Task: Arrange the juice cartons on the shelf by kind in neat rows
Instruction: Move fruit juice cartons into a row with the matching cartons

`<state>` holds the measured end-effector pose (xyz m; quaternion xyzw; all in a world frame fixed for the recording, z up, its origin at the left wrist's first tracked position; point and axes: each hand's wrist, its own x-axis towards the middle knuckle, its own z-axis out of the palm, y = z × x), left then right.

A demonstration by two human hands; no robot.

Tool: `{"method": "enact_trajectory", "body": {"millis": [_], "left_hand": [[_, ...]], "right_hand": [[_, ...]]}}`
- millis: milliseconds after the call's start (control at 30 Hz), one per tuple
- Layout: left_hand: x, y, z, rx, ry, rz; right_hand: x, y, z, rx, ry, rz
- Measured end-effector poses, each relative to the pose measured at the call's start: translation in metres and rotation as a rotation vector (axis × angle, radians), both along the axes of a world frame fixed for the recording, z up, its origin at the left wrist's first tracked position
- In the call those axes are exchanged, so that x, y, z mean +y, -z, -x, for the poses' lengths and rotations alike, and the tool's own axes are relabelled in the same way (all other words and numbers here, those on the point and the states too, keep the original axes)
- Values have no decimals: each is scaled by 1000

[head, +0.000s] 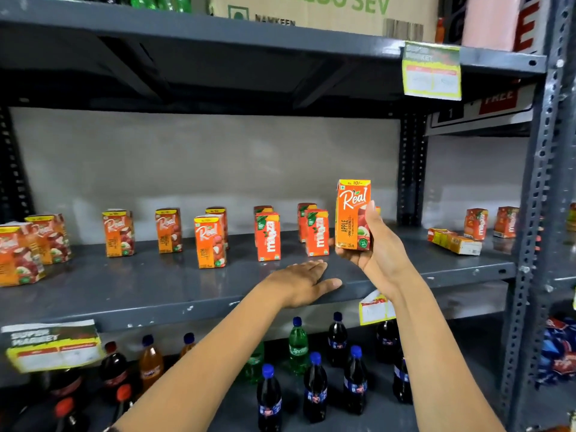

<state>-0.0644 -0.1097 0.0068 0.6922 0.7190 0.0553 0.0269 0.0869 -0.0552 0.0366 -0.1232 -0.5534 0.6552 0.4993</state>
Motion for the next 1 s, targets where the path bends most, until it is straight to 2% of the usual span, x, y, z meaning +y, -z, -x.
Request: {"method": "enact_trajectory", "body": {"millis": [233,600,833,1000], "left_hand": [[-73,2,62,64,-62,-47],[-206,10,203,81,-441,-70],[-232,22,216,180,-541,-231],[-233,31,217,258,-554,-323]], "right_hand": [[-47,-8,95,-89,-147,-40],[-117,-13,280,-365,-242,-293],[-156,-10,346,-585,-256,-328],[-165,-5,359,-624,-227,-319]]}}
